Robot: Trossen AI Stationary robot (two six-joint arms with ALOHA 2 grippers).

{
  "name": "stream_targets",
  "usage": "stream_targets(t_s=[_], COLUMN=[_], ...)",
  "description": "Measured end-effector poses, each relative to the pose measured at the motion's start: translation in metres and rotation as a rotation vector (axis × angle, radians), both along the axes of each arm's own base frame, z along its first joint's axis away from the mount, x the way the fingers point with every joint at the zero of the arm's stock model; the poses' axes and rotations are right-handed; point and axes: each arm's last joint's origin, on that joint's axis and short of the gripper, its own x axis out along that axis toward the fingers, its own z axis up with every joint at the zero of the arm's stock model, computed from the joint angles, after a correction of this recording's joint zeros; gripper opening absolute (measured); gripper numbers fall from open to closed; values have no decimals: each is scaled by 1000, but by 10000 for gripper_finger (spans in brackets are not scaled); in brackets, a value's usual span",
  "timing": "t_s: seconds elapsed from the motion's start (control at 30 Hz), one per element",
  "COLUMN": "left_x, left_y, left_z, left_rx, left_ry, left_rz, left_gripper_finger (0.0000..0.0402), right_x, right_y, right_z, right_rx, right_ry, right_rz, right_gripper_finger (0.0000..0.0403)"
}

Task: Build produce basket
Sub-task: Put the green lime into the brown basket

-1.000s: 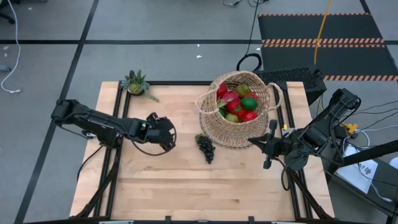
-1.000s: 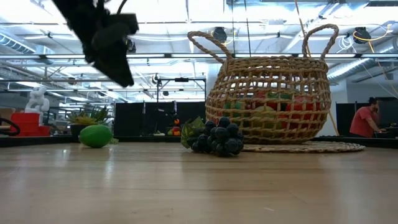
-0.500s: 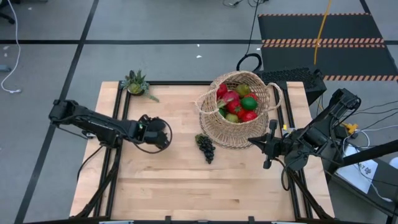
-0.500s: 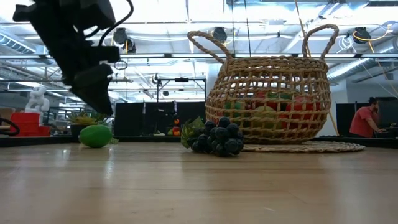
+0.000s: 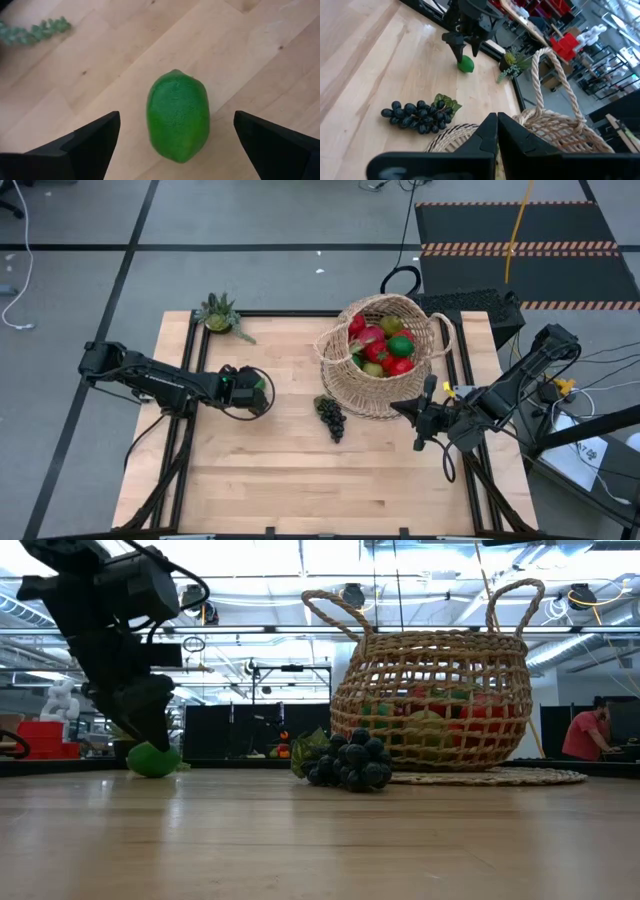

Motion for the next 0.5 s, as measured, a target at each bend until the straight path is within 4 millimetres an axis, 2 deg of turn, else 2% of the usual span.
stream_targets(t_s=[0.27, 0.5], left_x=[-4, -8], left_y=[6, 7], left_z=[-19, -26], left_rx=[-24, -21], left_ry=[-59, -57], left_rz=[-30, -32], left_gripper_finger=[367, 311], right_x=[1, 1], right_y=[0, 0], right_z=[0, 0], right_rx=[-3, 2], right_ry=[-9, -9], right_rz=[4, 5], right_gripper_finger=[6, 6])
